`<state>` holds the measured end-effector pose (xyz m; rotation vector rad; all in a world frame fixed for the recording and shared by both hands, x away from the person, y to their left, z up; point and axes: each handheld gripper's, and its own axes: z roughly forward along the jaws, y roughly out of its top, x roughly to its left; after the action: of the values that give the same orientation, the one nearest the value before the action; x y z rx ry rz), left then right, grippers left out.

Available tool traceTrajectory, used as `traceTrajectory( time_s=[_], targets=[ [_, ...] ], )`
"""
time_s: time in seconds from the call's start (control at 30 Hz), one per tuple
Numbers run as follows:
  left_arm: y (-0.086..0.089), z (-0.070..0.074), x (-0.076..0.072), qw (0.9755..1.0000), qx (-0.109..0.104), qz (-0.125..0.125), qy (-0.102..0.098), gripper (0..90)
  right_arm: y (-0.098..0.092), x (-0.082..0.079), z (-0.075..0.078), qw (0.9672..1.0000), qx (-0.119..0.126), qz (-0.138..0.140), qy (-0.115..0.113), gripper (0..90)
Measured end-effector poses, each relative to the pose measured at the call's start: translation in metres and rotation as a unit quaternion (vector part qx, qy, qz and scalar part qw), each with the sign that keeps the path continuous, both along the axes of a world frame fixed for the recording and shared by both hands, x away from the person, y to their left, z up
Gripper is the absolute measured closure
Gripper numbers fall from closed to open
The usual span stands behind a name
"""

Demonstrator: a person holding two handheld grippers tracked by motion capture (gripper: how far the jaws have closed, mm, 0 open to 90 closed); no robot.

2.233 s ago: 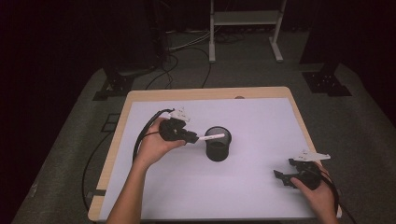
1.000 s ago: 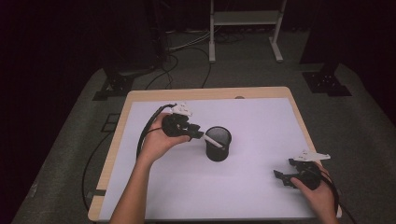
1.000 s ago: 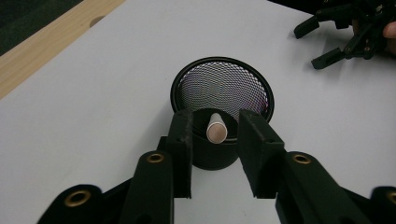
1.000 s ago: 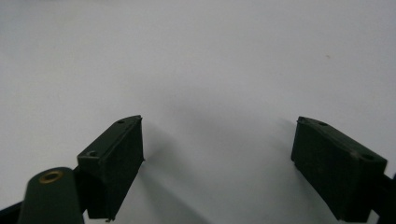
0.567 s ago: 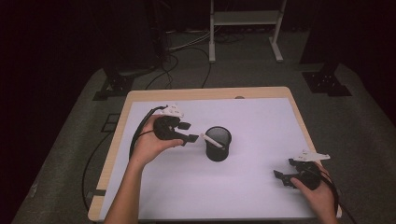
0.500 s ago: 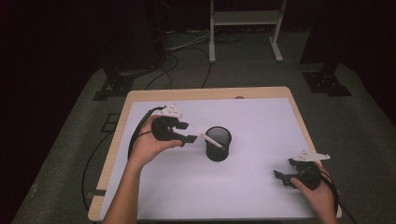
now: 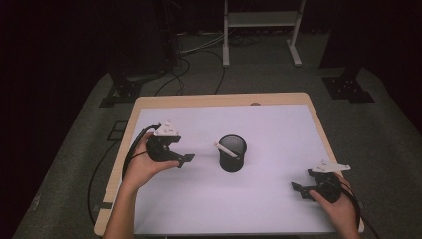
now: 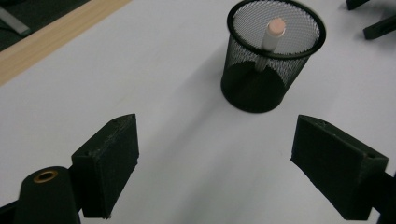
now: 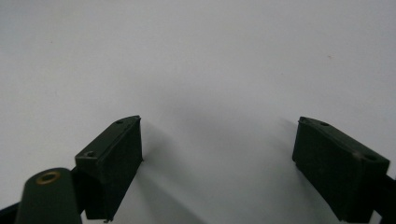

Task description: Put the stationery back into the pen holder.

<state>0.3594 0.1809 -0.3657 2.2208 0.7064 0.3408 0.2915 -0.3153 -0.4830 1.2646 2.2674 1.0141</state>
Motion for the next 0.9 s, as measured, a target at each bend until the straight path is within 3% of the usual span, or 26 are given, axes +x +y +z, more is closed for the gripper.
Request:
traceTrajectory(
  time_s=[0.43,0.57,0.7,0.9],
  targets=[
    [0.019,-0.025,-0.027,0.9995,0.015,0.027,0.007,8.8,0.001,0.000,0.000,1.0000,-0.005,0.001,-0.001,14.1],
    [0.024,-0.032,-0.037,0.9992,0.010,0.037,0.006,8.3,0.001,0.000,0.000,1.0000,-0.005,0.001,-0.001,14.1],
    [0.028,-0.043,-0.046,0.9988,0.023,0.042,0.005,8.3,0.001,0.000,0.000,1.0000,-0.005,0.002,-0.002,14.2],
    [0.036,-0.058,-0.056,0.9982,0.021,0.056,0.005,8.3,0.001,0.000,0.000,1.0000,-0.006,0.002,-0.002,14.2]
  ],
)
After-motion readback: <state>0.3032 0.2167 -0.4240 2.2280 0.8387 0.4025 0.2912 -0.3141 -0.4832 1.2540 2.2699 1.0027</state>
